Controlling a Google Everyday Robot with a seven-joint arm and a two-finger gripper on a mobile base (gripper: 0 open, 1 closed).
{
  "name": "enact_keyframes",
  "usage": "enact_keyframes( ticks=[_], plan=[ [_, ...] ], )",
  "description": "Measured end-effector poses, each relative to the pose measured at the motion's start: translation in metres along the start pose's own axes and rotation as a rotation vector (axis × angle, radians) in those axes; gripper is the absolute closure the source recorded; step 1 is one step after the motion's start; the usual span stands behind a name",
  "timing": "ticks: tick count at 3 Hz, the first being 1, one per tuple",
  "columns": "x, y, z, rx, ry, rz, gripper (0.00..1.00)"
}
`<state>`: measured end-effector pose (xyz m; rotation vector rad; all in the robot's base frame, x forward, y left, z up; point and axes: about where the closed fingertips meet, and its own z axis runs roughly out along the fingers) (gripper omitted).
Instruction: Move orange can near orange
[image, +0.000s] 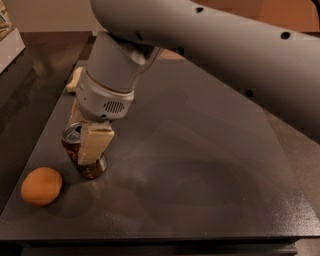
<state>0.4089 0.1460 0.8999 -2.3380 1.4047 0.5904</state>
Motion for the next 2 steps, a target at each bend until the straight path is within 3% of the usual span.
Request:
enact_keyframes(
  ticks=[1, 2],
  plan=[
    [-0.0012, 0.0005, 0.0006, -0.001, 0.001, -0.003, 0.00],
    [-0.0013, 0.0005, 0.0006, -0.001, 0.001, -0.003, 0.00]
  ],
)
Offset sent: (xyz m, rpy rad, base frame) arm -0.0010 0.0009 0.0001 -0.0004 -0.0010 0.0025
